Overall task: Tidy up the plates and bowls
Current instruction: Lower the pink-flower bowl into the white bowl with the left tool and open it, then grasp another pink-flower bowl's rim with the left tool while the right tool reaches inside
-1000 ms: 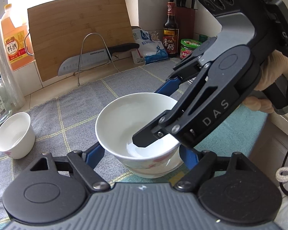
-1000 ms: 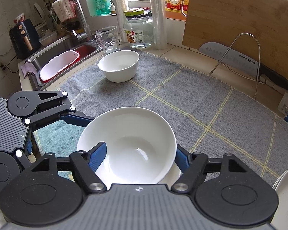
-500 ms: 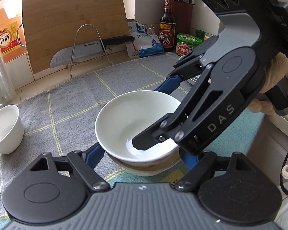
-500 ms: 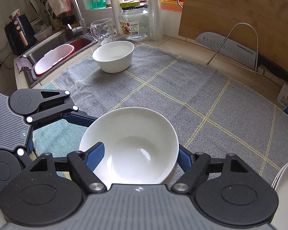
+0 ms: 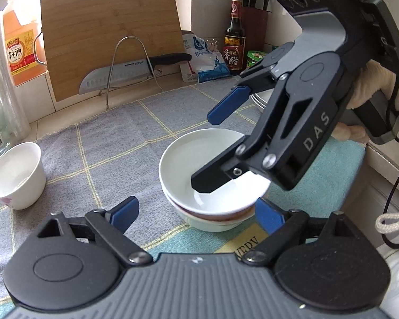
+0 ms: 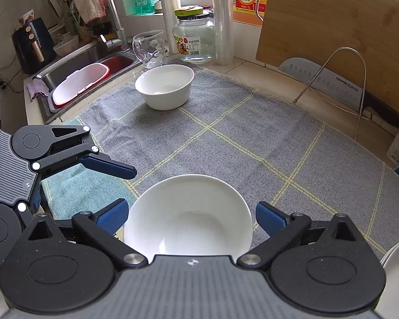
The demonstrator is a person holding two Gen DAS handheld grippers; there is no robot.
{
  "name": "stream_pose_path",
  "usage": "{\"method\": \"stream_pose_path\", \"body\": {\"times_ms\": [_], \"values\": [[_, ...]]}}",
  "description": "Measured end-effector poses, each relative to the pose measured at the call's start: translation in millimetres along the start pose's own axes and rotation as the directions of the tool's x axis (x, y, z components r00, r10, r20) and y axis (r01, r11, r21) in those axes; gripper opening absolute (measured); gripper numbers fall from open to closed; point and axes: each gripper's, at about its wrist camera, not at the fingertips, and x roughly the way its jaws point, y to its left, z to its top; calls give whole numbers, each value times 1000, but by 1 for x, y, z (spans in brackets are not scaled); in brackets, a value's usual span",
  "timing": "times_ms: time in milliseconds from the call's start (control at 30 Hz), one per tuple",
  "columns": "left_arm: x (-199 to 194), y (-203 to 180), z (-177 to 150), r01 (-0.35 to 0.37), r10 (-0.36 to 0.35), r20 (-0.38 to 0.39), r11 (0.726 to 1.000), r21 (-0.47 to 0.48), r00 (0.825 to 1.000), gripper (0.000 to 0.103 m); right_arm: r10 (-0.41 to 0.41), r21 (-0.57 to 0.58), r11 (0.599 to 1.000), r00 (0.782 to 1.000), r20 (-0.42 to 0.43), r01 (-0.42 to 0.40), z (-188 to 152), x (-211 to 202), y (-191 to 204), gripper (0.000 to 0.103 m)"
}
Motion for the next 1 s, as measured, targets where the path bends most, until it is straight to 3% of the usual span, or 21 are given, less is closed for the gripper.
{"method": "stream_pose_path", "body": {"times_ms": [333, 633, 867, 1000], "values": [[-11, 61, -17, -156, 159, 30, 984, -90, 987, 94, 9, -106, 994, 1000, 8, -8, 52, 28, 20, 103], [6, 120, -27, -312, 319, 41, 942, -124, 947, 94, 21, -109, 994, 999, 29, -18, 99, 69, 28, 103], [20, 156, -31, -378, 387, 34, 914, -148, 922, 94, 45, -94, 995, 999, 17, -44, 126, 103, 29, 103], [27, 170, -34, -382, 391, 31, 912, -150, 920, 94, 63, -97, 993, 998, 11, -62, 142, 123, 28, 103]]}}
